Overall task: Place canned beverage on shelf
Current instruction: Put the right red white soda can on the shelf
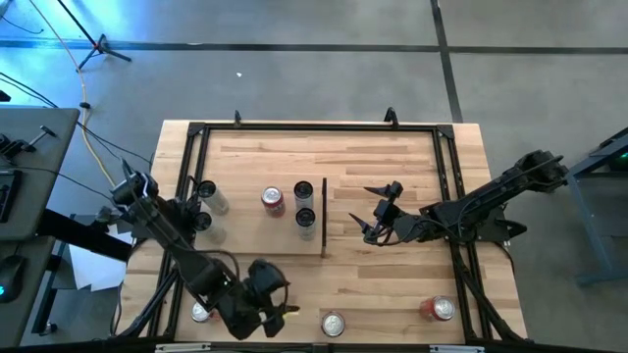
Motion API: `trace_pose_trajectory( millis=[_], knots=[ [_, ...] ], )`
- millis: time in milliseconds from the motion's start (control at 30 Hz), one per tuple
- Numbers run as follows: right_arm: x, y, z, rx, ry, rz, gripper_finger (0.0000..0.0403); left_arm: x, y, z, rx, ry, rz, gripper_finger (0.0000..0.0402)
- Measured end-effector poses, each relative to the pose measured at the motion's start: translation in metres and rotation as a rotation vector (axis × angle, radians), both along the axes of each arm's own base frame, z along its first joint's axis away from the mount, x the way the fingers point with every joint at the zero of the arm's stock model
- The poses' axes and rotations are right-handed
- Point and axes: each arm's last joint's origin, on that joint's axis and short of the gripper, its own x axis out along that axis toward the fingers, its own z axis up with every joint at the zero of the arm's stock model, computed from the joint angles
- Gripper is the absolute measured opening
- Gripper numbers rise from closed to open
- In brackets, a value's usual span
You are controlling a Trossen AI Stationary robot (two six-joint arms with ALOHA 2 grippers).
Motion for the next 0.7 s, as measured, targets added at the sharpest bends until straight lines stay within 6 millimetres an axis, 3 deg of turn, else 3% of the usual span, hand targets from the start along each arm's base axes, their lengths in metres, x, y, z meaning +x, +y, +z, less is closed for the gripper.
trace_pose_trajectory(
  millis=[200, 433, 700],
  knots=[
    [0.0, 0.0, 0.0, 0.001, -0.003, 0.0, 0.0393, 0.006, -0.01, -0.001, 0.099, -0.085, -0.069, 0.0307],
    [0.0, 0.0, 0.0, -0.003, 0.007, 0.0, 0.0393, 0.001, -0.023, 0.0, 0.017, -0.116, -0.085, 0.0307],
    [-0.001, 0.0, -0.001, -0.005, 0.013, 0.0, 0.0393, 0.006, -0.038, 0.001, 0.089, -0.242, -0.141, 0.0307]
  ],
)
